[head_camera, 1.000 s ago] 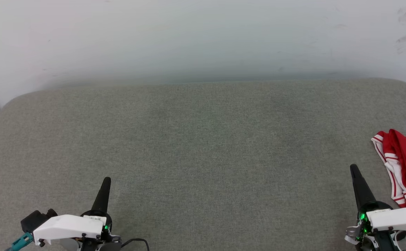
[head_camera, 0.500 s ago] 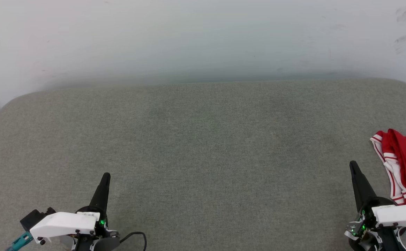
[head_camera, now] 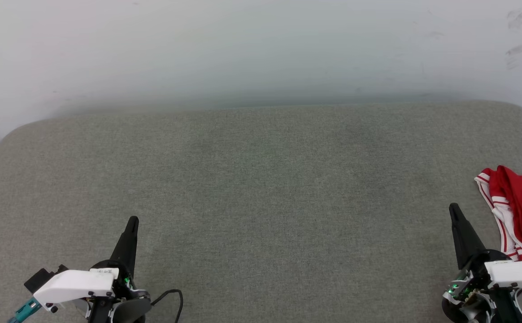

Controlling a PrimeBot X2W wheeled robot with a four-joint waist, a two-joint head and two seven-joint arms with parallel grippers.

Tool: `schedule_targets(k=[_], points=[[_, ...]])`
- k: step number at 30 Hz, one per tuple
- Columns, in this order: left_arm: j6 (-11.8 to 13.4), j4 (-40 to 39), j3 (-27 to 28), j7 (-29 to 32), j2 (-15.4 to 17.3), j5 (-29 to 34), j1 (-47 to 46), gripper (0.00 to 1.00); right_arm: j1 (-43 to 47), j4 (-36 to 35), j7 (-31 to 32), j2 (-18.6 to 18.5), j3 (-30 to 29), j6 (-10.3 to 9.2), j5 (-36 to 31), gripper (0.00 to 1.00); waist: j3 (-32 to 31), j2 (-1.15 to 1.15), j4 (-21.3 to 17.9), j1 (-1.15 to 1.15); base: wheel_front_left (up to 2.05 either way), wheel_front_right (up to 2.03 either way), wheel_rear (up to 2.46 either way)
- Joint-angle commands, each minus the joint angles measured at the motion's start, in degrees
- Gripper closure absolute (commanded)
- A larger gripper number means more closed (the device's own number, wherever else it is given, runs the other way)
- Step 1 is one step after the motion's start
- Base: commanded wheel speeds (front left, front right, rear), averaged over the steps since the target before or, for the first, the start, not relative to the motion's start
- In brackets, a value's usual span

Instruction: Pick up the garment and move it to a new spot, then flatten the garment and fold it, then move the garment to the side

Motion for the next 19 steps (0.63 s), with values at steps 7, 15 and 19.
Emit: schedule_targets(k=[7,15,19], points=[[-0.70,0.50,0.56,0.95,-0.20,-3.34,-1.36,1.00,-1.40,0.57,1.00,0.18,-0.30,-0.02,3.32,1.00,-0.05,0.00,-0.09,0.00,0.00,0.00,0.00],[-0.63,0.51,0.79,1.08,-0.37,-2.97,-1.16,1.00,-1.41,0.55,1.24,0.33,-0.46,-0.02,3.00,1.00,-0.05,0.00,-0.10,0.00,0.00,0.00,0.00],[-0.62,0.52,0.89,1.20,-0.45,-2.90,-1.18,1.00,-1.41,0.56,1.34,0.39,-0.54,-0.02,2.89,1.00,-0.05,0.00,-0.10,0.00,0.00,0.00,0.00]])
